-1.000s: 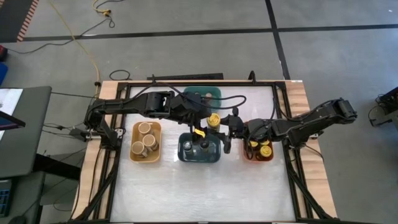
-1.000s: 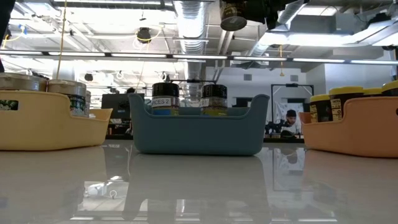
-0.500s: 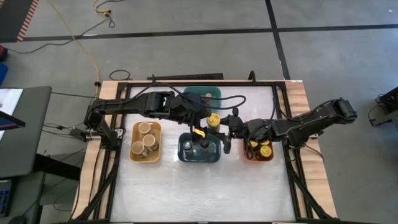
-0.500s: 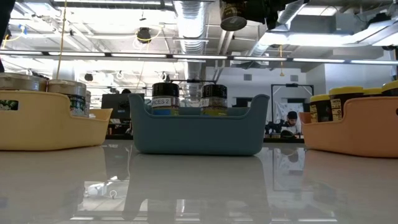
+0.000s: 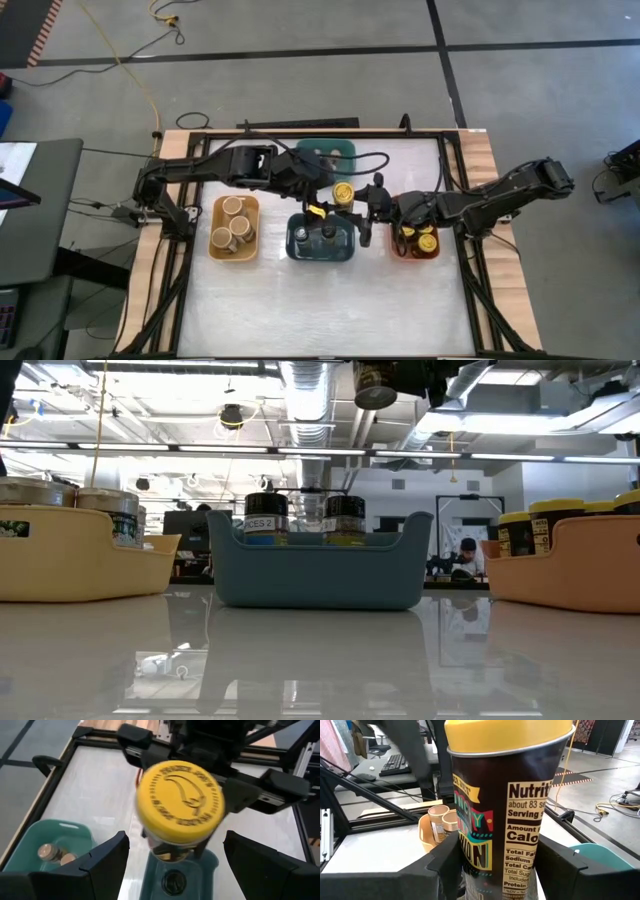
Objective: Sort spices by type
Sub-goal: Put the yellow seasoning into the orange bin
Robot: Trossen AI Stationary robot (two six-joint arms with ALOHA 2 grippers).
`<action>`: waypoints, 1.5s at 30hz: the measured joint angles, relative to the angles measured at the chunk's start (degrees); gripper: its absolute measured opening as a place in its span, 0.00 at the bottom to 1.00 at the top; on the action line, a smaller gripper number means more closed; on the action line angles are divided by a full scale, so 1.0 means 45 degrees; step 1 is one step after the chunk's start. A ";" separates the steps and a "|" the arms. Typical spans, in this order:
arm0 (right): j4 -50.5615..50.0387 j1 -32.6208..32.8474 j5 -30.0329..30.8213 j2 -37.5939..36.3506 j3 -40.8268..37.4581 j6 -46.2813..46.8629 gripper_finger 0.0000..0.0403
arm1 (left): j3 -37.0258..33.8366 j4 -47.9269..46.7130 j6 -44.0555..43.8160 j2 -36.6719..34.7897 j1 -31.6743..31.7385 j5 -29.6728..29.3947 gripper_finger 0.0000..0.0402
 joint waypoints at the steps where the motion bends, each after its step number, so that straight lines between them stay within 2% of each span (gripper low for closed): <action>1: 0.0001 0.0000 0.0000 0.0002 0.0000 0.0000 0.58 | 0.0000 -0.0001 0.0005 -0.0004 -0.0033 -0.0015 0.78; 6: 0.0004 0.0000 0.0000 0.0003 0.0000 0.0000 0.58 | -0.0015 -0.0760 -0.0164 -0.0449 -0.0065 -0.0158 0.78; 10: -0.0002 0.0000 0.0000 0.0000 0.0000 0.0000 0.58 | -0.0072 -0.1546 -0.0573 -0.1318 -0.0118 -0.1399 0.78; 14: 0.0000 0.0000 0.0000 -0.0002 0.0000 -0.0005 0.58 | -0.1488 -0.1266 -0.1145 -0.2688 -0.0332 -0.2339 0.78; 17: 0.0015 -0.0002 0.0000 -0.0002 0.0000 -0.0005 0.58 | -0.3455 -0.0626 -0.1785 -0.3910 -0.0630 -0.2944 0.78; 20: 0.0024 -0.0035 0.0000 -0.0002 0.0000 0.0000 0.58 | -0.6183 0.1190 -0.2380 -0.5371 -0.0988 -0.3637 0.78; 25: 0.0464 -0.0092 0.0000 -0.0002 0.0002 -0.0015 0.58 | -1.0646 0.6510 -0.3378 -0.7260 -0.1458 -0.3906 0.78; 30: 0.0563 -0.0119 0.0000 -0.0002 0.0062 -0.0044 0.58 | -1.3180 1.0576 -0.3984 -0.7573 -0.1537 -0.3909 0.78; 33: 0.0572 -0.0169 -0.0005 -0.0002 0.0194 -0.0044 0.58 | -1.3585 1.1471 -0.4438 -0.7279 -0.1429 -0.3919 0.78; 45: 0.0562 -0.0170 -0.0049 -0.0002 0.0669 -0.0665 0.58 | -1.3619 1.2182 -0.5964 -0.6874 -0.1053 -0.3959 0.78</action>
